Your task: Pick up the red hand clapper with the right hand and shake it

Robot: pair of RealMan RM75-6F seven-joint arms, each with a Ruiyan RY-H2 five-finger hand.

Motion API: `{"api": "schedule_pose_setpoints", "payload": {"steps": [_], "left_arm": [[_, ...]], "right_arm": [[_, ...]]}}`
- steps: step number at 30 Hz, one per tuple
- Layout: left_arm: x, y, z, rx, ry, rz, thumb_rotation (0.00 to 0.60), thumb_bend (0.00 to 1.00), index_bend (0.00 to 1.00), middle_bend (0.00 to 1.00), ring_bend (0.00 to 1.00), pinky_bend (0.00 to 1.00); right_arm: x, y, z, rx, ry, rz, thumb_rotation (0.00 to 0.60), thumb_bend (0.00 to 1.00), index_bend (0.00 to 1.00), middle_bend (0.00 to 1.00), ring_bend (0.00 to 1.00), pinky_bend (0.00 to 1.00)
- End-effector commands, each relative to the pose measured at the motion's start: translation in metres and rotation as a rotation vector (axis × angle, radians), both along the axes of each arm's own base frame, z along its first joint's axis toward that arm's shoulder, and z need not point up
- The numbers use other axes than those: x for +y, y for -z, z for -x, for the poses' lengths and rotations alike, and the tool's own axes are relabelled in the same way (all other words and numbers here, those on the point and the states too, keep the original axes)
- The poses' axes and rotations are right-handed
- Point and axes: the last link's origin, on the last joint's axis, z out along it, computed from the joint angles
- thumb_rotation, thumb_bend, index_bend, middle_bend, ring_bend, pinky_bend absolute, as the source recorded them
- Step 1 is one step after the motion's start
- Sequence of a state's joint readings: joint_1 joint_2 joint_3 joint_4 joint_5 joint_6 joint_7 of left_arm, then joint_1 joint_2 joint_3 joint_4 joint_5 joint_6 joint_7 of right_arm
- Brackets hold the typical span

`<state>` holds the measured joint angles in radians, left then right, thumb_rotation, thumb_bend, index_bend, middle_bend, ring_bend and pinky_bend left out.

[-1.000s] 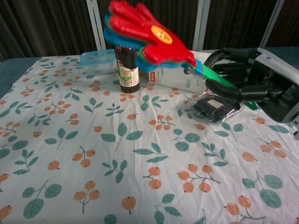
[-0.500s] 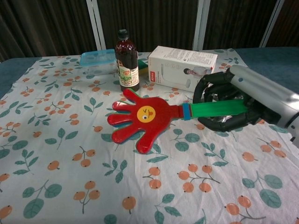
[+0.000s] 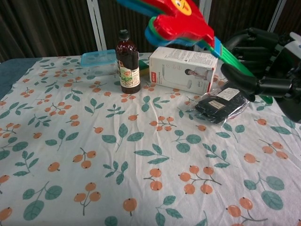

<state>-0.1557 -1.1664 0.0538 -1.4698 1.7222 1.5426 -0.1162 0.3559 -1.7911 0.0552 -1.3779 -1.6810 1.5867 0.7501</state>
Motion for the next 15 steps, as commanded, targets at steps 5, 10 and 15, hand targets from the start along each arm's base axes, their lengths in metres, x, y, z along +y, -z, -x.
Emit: {"api": "schedule_pose_setpoints", "payload": {"steps": [5, 10, 15], "left_arm": [[0.0014, -0.0001, 0.0008, -0.001, -0.004, 0.004, 0.600, 0.32, 0.00, 0.00, 0.00, 0.10], [0.0006, -0.0011, 0.0007, -0.004, -0.002, 0.001, 0.600, 0.32, 0.00, 0.00, 0.00, 0.10], [0.0004, -0.0002, 0.0007, -0.003, -0.004, 0.004, 0.600, 0.32, 0.00, 0.00, 0.00, 0.10]], "right_arm": [[-0.0267, 0.0580, 0.0207, 0.803, -0.007, -0.084, 0.600, 0.55, 0.91, 0.76, 0.87, 0.94], [-0.0245, 0.0514, 0.0143, 0.770, 0.014, -0.076, 0.600, 0.55, 0.91, 0.76, 0.87, 0.94], [-0.0269, 0.0496, 0.0143, 0.776, 0.004, -0.053, 0.600, 0.55, 0.91, 0.76, 0.87, 0.94]]}}
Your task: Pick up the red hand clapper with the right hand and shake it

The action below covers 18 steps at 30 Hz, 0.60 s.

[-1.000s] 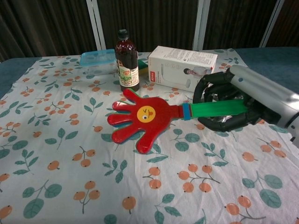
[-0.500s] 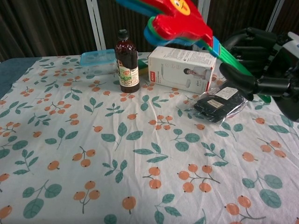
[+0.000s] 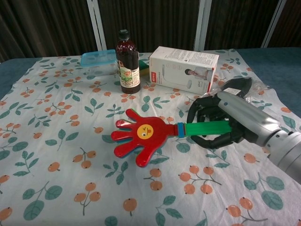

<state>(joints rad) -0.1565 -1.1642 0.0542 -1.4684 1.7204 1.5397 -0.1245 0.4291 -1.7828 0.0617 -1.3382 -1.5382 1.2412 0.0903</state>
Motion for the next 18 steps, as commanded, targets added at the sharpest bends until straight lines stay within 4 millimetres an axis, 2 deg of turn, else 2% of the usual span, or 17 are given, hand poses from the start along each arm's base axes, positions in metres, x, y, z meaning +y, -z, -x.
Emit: {"api": "schedule_pose_setpoints", "payload": {"steps": [1, 4, 7, 9, 11, 14, 18], "left_arm": [[0.000, 0.001, 0.000, 0.001, 0.000, 0.001, 0.600, 0.32, 0.00, 0.00, 0.00, 0.10], [0.000, 0.001, -0.001, 0.002, 0.003, 0.002, 0.600, 0.32, 0.00, 0.00, 0.00, 0.10], [0.000, 0.001, 0.000, 0.004, 0.001, 0.003, 0.600, 0.32, 0.00, 0.00, 0.00, 0.10], [0.001, 0.001, 0.000, 0.004, -0.003, 0.005, 0.600, 0.32, 0.00, 0.00, 0.00, 0.10], [0.001, 0.001, 0.001, 0.004, -0.006, 0.004, 0.600, 0.32, 0.00, 0.00, 0.00, 0.10], [0.001, 0.000, 0.001, 0.003, -0.006, 0.002, 0.600, 0.32, 0.00, 0.00, 0.00, 0.10], [0.001, 0.000, 0.001, 0.001, -0.006, 0.001, 0.600, 0.32, 0.00, 0.00, 0.00, 0.10]], "right_arm": [[-0.006, 0.003, 0.001, 0.009, 0.012, -0.030, 0.600, 0.55, 0.91, 0.76, 0.87, 0.93], [-0.008, 0.006, 0.005, 0.060, 0.006, -0.044, 0.600, 0.55, 0.80, 0.75, 0.80, 0.85], [-0.010, 0.007, 0.008, 0.111, -0.002, -0.073, 0.600, 0.55, 0.59, 0.62, 0.64, 0.72], [-0.011, 0.007, 0.012, 0.151, -0.004, -0.095, 0.600, 0.52, 0.41, 0.48, 0.48, 0.60], [-0.012, 0.004, 0.015, 0.179, 0.003, -0.114, 0.600, 0.48, 0.28, 0.38, 0.36, 0.49], [-0.013, -0.003, 0.018, 0.205, 0.004, -0.123, 0.600, 0.43, 0.17, 0.28, 0.24, 0.36], [-0.011, -0.025, 0.021, 0.246, -0.007, -0.105, 0.600, 0.36, 0.11, 0.20, 0.14, 0.26]]}}
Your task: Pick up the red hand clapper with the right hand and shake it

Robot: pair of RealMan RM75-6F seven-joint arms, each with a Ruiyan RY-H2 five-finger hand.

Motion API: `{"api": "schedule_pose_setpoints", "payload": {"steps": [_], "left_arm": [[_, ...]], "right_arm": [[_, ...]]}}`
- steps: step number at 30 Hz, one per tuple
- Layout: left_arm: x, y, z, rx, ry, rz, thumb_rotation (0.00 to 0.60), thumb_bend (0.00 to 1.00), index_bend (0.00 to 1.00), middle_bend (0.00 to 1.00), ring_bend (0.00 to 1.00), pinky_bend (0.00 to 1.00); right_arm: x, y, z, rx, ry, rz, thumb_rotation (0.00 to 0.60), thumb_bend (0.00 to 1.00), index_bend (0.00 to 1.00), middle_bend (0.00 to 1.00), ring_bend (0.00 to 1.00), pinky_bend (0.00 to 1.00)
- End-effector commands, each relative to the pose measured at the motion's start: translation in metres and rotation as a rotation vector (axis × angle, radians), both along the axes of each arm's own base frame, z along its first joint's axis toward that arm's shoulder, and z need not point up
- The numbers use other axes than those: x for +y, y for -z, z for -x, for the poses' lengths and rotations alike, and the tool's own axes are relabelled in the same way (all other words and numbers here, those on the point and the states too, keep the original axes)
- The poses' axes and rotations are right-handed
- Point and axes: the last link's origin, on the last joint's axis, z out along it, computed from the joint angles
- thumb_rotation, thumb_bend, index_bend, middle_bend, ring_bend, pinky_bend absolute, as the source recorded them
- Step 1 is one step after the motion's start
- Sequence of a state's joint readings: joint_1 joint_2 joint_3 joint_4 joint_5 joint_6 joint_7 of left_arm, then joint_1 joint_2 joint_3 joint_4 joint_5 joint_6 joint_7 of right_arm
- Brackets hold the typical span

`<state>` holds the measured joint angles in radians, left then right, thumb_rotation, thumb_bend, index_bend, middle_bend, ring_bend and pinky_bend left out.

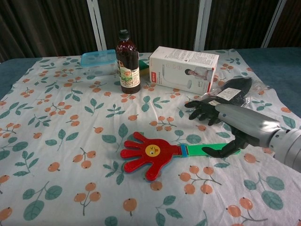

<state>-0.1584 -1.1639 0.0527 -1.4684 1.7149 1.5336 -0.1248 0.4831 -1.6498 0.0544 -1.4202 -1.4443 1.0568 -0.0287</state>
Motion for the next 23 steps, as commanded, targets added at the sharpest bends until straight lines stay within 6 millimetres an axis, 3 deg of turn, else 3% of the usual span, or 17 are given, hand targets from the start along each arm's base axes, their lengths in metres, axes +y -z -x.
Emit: {"api": "schedule_pose_setpoints", "payload": {"steps": [1, 3, 5, 8, 11, 15, 23], "left_arm": [[0.000, 0.000, 0.000, -0.001, -0.001, -0.001, 0.600, 0.32, 0.00, 0.00, 0.00, 0.10], [0.000, -0.001, 0.000, -0.002, 0.000, -0.005, 0.600, 0.32, 0.00, 0.00, 0.00, 0.10], [-0.001, -0.002, 0.000, -0.002, 0.003, -0.011, 0.600, 0.32, 0.00, 0.00, 0.00, 0.10], [-0.003, -0.003, -0.001, 0.004, 0.008, -0.021, 0.600, 0.33, 0.00, 0.00, 0.00, 0.10], [-0.005, -0.003, -0.001, 0.013, 0.014, -0.030, 0.600, 0.35, 0.00, 0.00, 0.00, 0.10], [-0.005, -0.001, -0.003, 0.026, 0.020, -0.037, 0.600, 0.35, 0.00, 0.00, 0.00, 0.10], [-0.003, 0.007, -0.007, 0.058, 0.039, -0.056, 0.600, 0.36, 0.00, 0.00, 0.00, 0.09]], "right_arm": [[0.002, -0.023, 0.003, 0.045, -0.016, 0.020, 0.600, 0.34, 0.09, 0.18, 0.11, 0.23], [0.009, -0.045, 0.007, 0.088, -0.038, 0.051, 0.600, 0.29, 0.02, 0.09, 0.03, 0.11], [0.021, -0.068, 0.014, 0.143, -0.061, 0.097, 0.600, 0.27, 0.00, 0.03, 0.00, 0.03], [0.045, -0.111, 0.025, 0.192, -0.071, 0.284, 0.600, 0.23, 0.00, 0.00, 0.00, 0.00], [0.079, -0.144, 0.050, 0.237, -0.040, 0.425, 0.600, 0.22, 0.00, 0.00, 0.00, 0.00], [0.104, -0.167, 0.079, 0.267, 0.016, 0.504, 0.600, 0.22, 0.00, 0.00, 0.00, 0.00], [0.103, -0.184, 0.087, 0.257, 0.037, 0.522, 0.600, 0.21, 0.00, 0.00, 0.00, 0.00]]}}
